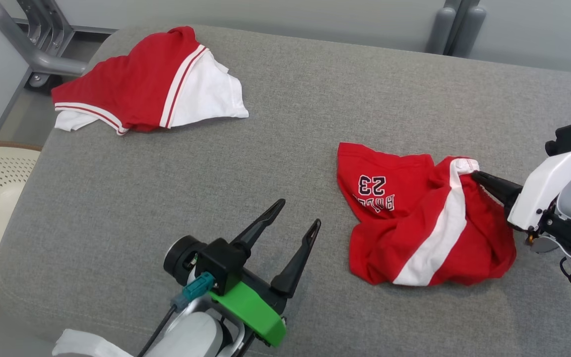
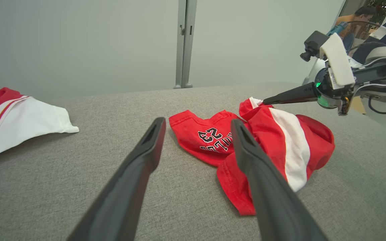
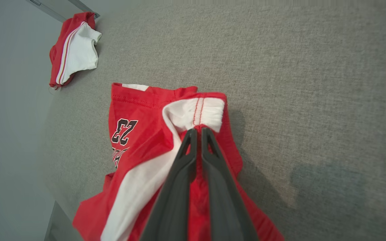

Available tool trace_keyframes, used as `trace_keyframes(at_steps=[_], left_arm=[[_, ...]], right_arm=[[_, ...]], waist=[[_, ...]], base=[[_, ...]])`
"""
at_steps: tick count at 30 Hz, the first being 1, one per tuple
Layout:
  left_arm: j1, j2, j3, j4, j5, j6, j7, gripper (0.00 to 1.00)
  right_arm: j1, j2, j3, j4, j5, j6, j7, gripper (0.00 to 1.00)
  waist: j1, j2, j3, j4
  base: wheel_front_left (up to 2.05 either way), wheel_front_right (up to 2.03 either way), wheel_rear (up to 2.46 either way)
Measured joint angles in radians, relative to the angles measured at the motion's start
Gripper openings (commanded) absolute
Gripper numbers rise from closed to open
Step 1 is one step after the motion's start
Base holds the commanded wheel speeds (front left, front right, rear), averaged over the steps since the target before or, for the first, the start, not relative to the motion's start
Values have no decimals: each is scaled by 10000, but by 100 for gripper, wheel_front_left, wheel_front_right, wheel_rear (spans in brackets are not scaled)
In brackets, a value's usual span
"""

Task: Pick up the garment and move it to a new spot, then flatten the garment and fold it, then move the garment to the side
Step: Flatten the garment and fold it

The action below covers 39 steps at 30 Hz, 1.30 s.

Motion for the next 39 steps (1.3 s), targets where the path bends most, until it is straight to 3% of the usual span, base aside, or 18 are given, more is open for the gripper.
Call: trace_keyframes(at_steps=[11,22,26,32,39], left_arm=[[678,-127,25,403,-249,-253,0,100],[999,-391,-585,1317,-1200,-709,165,100],[1017,-579,-915,1432,-2054,-821,596,100],[424,-629,-1707,1896,-1779,-913,1116,100],[-671,-679,-1402,3173,-1450,-840,1290,100]], right_arm=[[-867,-326,96,-1197,-2,0,-1369,0],[-740,-648,-366,-1179,176,0,-2353,0],[-169,-545,-291,-989,343,0,-2514,0],[-2,-290,-222,-846,545,0,-2746,0],[-157,297,353,-876,621,0,-2844,0]], waist=[[0,0,-104,-464],[0,0,-311,-1219],[0,0,-317,-1564],[0,0,-215,-2023],[0,0,6,-2767]], base=[[0,0,0],[0,0,0],[0,0,0],[0,0,0],[0,0,0]])
